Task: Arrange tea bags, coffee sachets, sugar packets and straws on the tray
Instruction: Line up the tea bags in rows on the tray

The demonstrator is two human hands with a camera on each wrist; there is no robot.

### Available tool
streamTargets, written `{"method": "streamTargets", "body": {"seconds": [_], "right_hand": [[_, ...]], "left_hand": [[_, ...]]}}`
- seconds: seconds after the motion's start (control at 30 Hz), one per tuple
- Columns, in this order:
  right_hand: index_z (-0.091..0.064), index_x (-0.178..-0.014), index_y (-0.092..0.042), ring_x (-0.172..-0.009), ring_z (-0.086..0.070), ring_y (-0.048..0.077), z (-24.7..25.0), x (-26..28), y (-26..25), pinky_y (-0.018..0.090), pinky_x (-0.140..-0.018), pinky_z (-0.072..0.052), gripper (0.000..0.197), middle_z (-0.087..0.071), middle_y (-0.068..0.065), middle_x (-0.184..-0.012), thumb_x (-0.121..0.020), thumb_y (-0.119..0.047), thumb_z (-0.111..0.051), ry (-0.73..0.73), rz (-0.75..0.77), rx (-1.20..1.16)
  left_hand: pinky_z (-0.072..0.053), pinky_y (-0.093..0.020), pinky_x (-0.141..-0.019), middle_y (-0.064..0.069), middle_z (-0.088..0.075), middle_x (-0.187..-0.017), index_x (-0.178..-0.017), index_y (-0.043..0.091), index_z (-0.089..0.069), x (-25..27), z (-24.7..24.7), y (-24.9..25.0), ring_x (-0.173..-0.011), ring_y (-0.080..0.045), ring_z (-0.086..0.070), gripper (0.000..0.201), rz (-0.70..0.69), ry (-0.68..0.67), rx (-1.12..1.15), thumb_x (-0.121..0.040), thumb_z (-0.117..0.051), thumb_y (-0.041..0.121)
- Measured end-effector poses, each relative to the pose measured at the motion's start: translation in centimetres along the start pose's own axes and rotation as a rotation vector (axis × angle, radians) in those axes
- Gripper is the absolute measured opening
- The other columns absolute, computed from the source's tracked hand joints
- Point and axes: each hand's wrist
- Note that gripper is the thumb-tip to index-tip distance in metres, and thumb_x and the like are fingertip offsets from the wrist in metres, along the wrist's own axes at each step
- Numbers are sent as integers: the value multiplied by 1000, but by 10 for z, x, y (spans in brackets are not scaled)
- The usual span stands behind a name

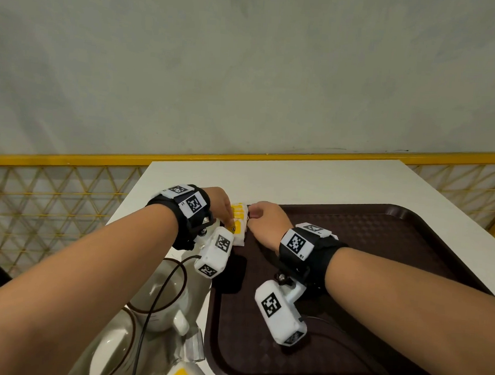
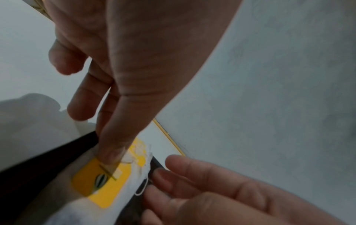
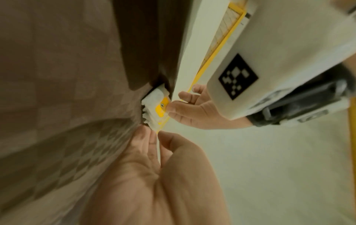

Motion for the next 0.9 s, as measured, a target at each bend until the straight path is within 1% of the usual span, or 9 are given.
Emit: {"method": "streamTargets", "body": {"seconds": [0.13, 0.23, 0.3, 0.4, 0.5, 0.63, 0.77, 0.83, 0.9], "right_hand": [[-58, -109, 9, -85, -55, 22, -10, -4, -3, 40, -72, -45, 31, -61, 27, -117, -83, -2, -46, -66, -36, -40], [-42, -142, -3, -126, -49, 23, -15, -6, -2, 27, -96, -40, 53, -45, 10, -146, -89, -2, -46, -105, -60, -52], [-36, -147, -8, -134, -43, 24, -18, -7, -1, 25, -102, -36, 57, -42, 8, -149, -90, -3, -46, -105, -63, -56], [-43, -143, -8, -126, -50, 24, -20, -10, 1, 27, -98, -41, 55, -51, 7, -140, -88, -3, -47, -86, -43, -52], [-44, -142, -6, -118, -53, 19, -17, -11, 4, 26, -96, -42, 55, -57, 4, -127, -87, -2, -46, -93, -22, -41], [-48, -140, -10, -124, -53, 25, -19, -14, 9, 34, -103, -43, 55, -57, 5, -135, -85, -5, -47, -88, -6, -36], [-63, -104, 1, -101, -62, 38, -23, -20, 22, 51, -86, -49, 31, -67, 21, -102, -80, -10, -47, -53, 30, -6], [-68, -98, -1, -97, -65, 33, -12, -7, 13, 48, -85, -50, 22, -70, 18, -99, -86, -9, -52, -46, 21, -49], [-69, -106, -4, -92, -63, 21, 1, 7, 4, 41, -89, -51, 24, -70, 11, -99, -87, -4, -54, -132, -4, -97]], "left_hand": [[-40, -15, -56, 2, -59, -91, -109, 10, -68, 1, 1, -1, -79, -13, -55, 26, -7, -6, 57, -87, -68, 24], [-41, -15, -59, 3, -60, -88, -104, 12, -69, 0, 2, -3, -67, -8, -54, 21, -18, -8, 112, -87, -68, 22], [-41, -15, -59, 1, -61, -92, -96, 16, -67, 0, 2, -4, -67, -9, -53, 10, -18, -1, 137, -87, -68, 21], [-40, -14, -57, 0, -62, -93, -91, 18, -66, -1, 1, -5, -68, -9, -52, 5, -12, 9, 163, -87, -68, 20], [-40, -15, -56, -2, -63, -95, -101, 13, -69, -2, -1, -6, -73, -11, -54, 17, -5, 4, 166, -87, -68, 21], [-42, -16, -58, -3, -64, -99, -104, 10, -70, -5, -3, -6, -79, -13, -57, 22, 15, 12, 164, -86, -69, 24], [-44, -19, -61, -6, -68, -109, -101, 11, -71, -7, -4, -9, -85, -15, -59, 24, 43, 13, 151, -83, -72, 28], [-44, -18, -58, -7, -67, -105, -103, 8, -70, -1, -3, -8, -84, -16, -58, 29, 37, -5, 140, -82, -73, 28], [-43, -14, -49, -7, -64, -91, -103, 5, -70, 10, 2, -8, -79, -18, -57, 29, 34, -7, 179, -83, -73, 25]]}}
Point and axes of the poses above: each hand's wrist, its own x-axis away from the middle knuckle, its own z-axis out of the back of the hand, y = z × x
